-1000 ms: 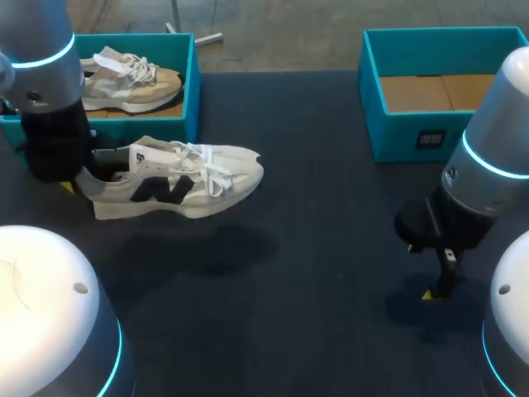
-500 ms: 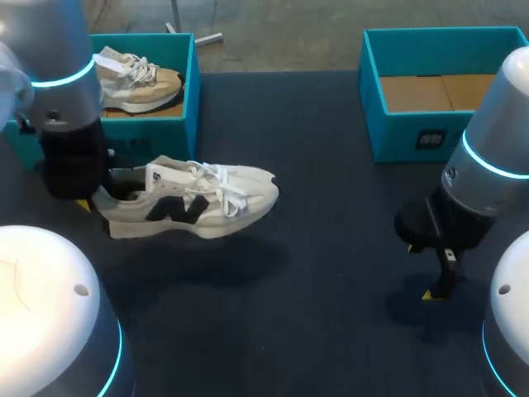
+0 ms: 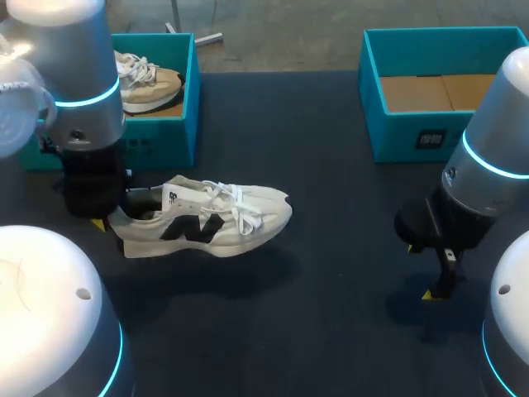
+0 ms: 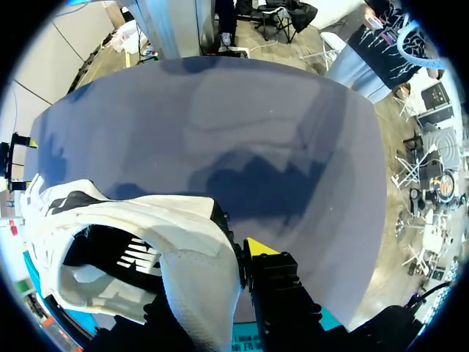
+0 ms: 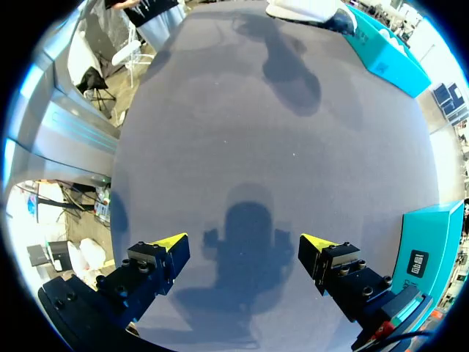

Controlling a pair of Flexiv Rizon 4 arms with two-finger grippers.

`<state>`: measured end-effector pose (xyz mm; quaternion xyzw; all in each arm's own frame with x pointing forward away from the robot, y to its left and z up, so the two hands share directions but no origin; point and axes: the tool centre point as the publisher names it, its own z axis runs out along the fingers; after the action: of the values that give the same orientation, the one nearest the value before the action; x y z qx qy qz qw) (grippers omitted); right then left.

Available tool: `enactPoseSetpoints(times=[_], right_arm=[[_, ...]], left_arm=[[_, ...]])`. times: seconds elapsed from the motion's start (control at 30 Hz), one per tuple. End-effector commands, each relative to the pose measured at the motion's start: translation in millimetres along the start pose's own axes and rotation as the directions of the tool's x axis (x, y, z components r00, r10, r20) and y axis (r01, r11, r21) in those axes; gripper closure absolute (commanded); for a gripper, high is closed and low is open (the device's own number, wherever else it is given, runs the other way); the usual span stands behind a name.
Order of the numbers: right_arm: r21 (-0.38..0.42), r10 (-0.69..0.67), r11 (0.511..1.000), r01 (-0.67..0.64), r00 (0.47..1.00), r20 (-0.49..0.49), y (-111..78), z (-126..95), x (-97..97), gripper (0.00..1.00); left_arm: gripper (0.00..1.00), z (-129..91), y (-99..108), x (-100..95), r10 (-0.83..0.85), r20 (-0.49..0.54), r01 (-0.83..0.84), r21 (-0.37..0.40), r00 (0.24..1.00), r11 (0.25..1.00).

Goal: Take the shoe out of the shoebox, open the shoe tongue, remove and reinsert the insole, then place the shoe into the shoebox

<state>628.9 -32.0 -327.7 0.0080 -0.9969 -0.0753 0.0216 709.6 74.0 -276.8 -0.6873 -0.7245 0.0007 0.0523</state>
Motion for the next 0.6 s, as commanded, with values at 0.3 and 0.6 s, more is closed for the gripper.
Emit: enactPoseSetpoints(times=[0.3, 0.6], right_arm=[[0.001, 0.0, 1.0, 0.0, 1.0, 0.002, 0.0, 1.3, 0.9, 0.0], [0.001, 0.0, 1.0, 0.0, 1.0, 0.002, 0.0, 1.3, 0.9, 0.0]], left_arm=[[1.0, 2.4, -1.4, -2.4, 0.003, -0.007, -0.003, -0.009, 1.0, 1.0], [1.0, 29.0, -24.5, -20.8, -0.004, -0.006, 0.004, 0.002, 1.0, 1.0]])
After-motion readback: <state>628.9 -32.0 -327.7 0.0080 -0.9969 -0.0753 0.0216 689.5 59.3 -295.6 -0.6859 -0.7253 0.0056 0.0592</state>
